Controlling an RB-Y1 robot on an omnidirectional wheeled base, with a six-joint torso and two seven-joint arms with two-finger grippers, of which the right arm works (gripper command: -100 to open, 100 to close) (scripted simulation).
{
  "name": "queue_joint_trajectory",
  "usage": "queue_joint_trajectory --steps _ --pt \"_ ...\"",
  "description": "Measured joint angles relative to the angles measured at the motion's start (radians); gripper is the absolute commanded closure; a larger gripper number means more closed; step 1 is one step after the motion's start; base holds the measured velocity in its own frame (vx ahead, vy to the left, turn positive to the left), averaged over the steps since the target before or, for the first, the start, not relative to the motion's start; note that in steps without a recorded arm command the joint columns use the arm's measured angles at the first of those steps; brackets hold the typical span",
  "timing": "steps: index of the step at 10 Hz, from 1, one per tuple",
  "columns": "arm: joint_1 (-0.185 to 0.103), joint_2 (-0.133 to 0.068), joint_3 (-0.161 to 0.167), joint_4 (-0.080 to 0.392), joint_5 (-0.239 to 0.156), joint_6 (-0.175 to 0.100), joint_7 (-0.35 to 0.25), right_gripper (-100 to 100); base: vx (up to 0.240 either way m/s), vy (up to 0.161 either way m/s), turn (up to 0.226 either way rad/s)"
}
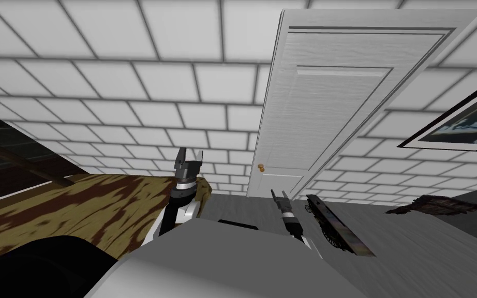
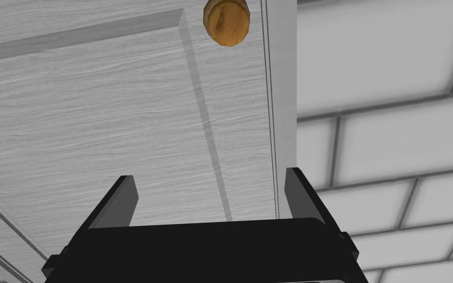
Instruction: Pull the door open
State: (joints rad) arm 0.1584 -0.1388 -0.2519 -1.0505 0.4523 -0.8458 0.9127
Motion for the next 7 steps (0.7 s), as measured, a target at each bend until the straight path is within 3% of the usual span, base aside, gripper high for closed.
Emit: queue_joint_trajectory --steps 7 --pt "-0.043 -0.006 -0.023 0.133 0.047 -0.046 0.082 -100 0.130 0.042 -0.033"
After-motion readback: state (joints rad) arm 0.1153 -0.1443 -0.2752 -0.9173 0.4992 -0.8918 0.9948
